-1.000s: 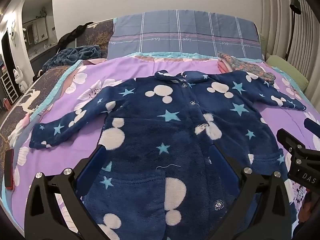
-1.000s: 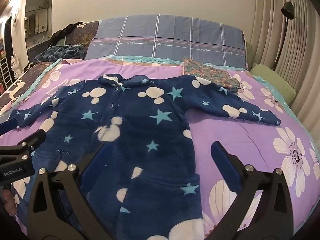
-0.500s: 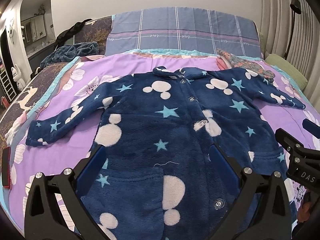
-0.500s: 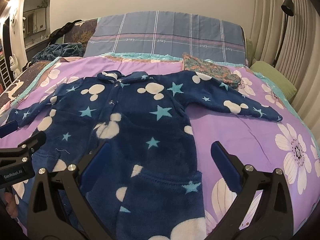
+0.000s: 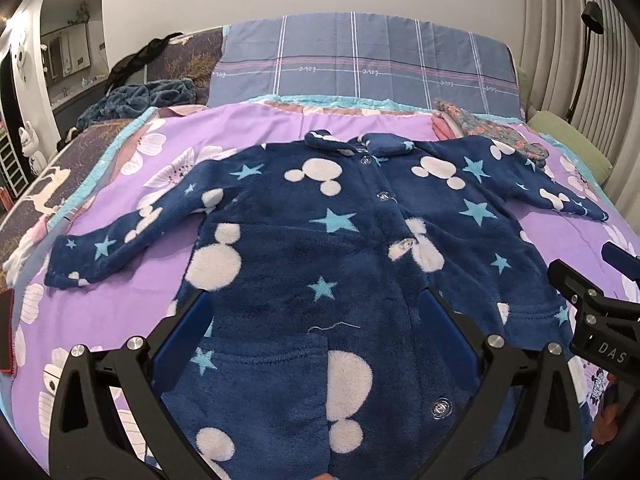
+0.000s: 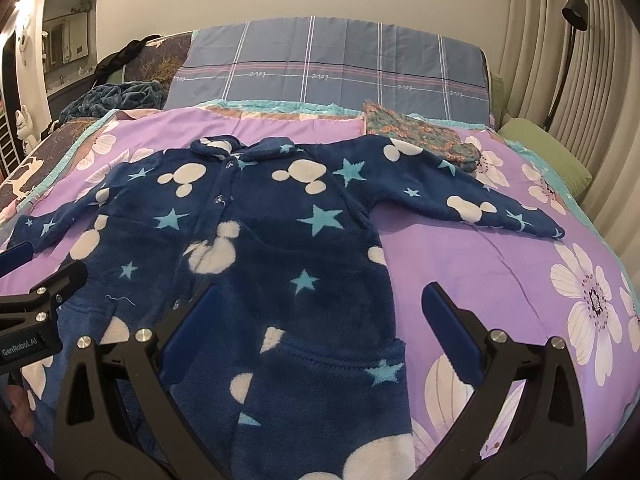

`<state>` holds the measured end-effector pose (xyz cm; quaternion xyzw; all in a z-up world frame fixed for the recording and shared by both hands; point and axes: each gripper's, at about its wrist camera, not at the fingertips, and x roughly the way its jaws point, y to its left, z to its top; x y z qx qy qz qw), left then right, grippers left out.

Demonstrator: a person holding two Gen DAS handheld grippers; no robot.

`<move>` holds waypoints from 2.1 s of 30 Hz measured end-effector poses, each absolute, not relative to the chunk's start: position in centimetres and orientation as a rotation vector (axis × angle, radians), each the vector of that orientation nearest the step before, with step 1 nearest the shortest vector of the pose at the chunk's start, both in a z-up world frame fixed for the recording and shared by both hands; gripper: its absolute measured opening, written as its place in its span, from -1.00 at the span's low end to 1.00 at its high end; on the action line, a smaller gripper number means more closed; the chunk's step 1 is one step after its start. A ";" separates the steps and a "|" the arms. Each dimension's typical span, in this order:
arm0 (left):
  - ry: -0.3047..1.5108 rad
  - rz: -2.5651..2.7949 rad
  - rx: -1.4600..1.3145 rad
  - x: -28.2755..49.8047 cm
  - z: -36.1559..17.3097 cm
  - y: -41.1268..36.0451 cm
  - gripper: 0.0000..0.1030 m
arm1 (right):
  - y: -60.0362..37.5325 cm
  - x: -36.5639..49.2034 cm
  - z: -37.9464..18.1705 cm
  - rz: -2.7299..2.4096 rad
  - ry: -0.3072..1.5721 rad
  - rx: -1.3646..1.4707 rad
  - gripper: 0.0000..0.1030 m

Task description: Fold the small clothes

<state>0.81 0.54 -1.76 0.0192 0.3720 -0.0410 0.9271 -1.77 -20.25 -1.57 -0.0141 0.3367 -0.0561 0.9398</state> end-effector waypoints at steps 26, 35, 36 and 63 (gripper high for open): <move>0.571 -0.122 0.015 -0.9 -0.3 1.2 0.97 | -21.2 -2.2 -0.6 -0.127 0.617 0.023 0.96; 0.585 -0.186 -0.040 -0.6 -0.2 2.4 0.97 | -21.3 -4.1 1.2 -0.105 0.428 0.073 0.96; 0.595 -0.191 -0.042 -0.5 -0.3 2.4 0.97 | -21.2 -4.1 1.3 -0.103 0.428 0.067 0.96; 0.710 0.009 -0.367 2.2 -6.3 17.6 0.46 | -22.0 -1.3 -3.1 -0.026 0.696 0.138 0.96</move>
